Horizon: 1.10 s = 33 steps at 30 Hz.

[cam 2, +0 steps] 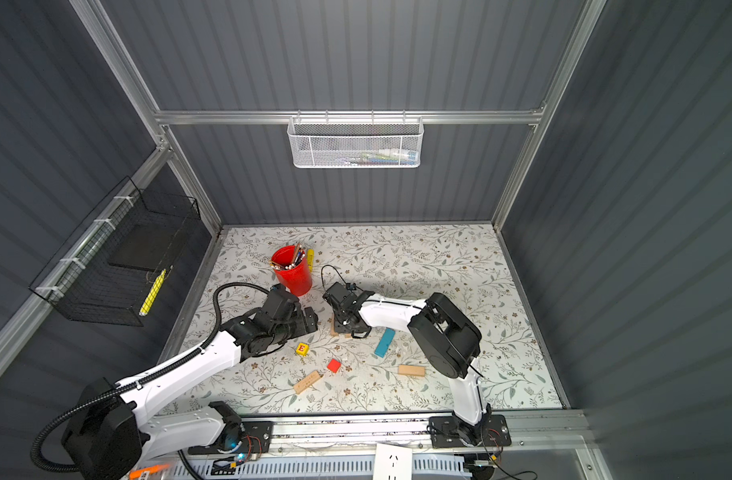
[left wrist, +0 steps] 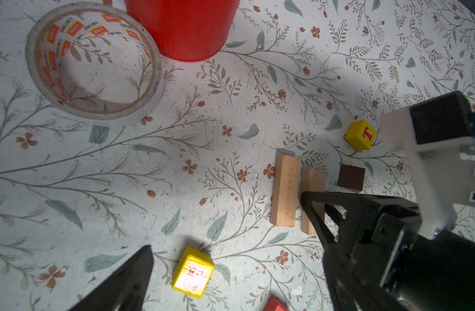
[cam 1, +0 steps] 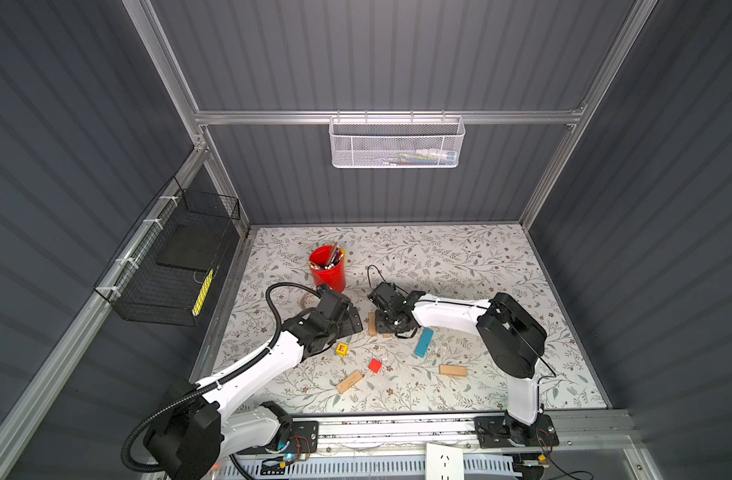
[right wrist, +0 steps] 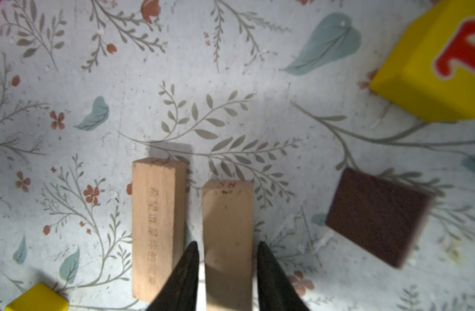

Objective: Build the wood block tower
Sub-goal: 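Lower the plain block beside the printed block with the right gripper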

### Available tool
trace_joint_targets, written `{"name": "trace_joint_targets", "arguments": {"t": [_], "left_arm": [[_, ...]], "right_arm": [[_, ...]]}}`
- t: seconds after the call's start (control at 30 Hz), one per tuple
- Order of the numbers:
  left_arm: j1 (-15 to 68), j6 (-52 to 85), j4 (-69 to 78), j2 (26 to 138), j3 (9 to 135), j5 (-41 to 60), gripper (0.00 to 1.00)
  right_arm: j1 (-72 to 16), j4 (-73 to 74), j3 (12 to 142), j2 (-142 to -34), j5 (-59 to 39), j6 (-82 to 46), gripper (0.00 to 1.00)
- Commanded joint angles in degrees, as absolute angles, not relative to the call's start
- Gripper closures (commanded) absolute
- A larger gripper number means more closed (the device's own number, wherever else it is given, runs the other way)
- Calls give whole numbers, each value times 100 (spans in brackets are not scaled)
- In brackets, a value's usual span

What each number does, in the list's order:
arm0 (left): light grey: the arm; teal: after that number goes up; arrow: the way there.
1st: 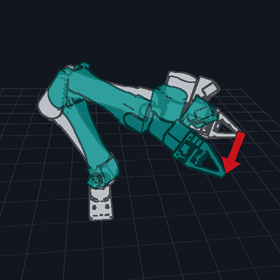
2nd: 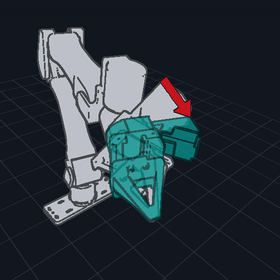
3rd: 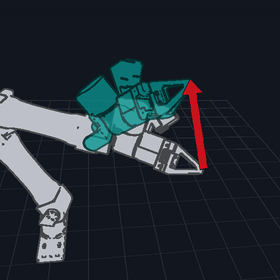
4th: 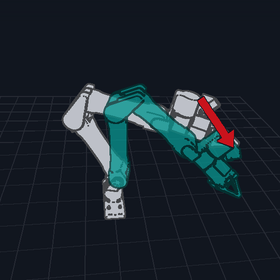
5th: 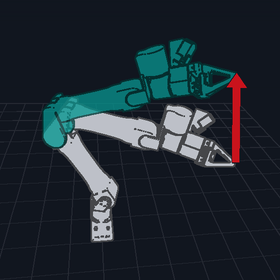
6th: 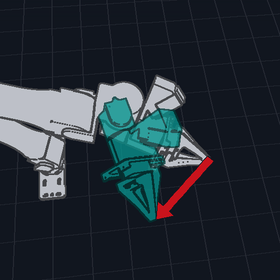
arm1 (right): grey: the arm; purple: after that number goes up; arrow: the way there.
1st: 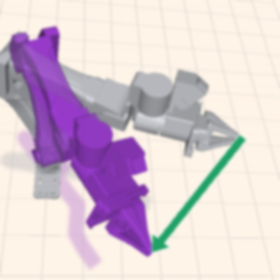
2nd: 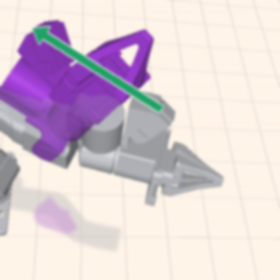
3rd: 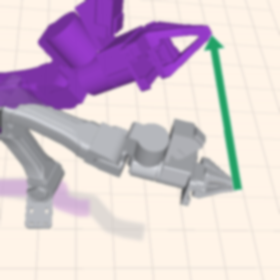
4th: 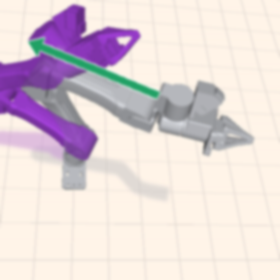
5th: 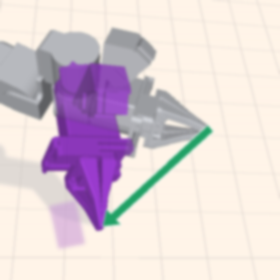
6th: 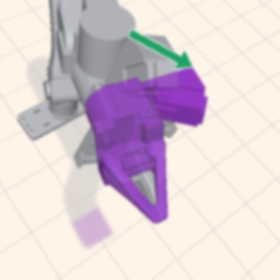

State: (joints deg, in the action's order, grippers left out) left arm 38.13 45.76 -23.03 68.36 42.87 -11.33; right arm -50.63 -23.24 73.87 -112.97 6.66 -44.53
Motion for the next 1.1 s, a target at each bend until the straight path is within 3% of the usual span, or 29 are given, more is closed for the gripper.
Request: {"name": "trace_joint_targets", "arguments": {"t": [0.0,0.33,0.77,1.07], "left_arm": [[3771,4654,-2222,6850,4306,-994,4],[3696,4666,-1422,7368,4344,-272,21],[3647,4675,-940,8120,4351,118,44],[3638,4648,-861,8388,4367,247,50]], "right_arm": [[-5071,-2479,7441,-11028,701,-4482,58],[-4775,-2002,6547,-10282,-285,-4741,61],[-4544,-1098,5977,-10453,-813,-4891,69],[-4502,-1098,6019,-10635,-837,-4865,75]]}}
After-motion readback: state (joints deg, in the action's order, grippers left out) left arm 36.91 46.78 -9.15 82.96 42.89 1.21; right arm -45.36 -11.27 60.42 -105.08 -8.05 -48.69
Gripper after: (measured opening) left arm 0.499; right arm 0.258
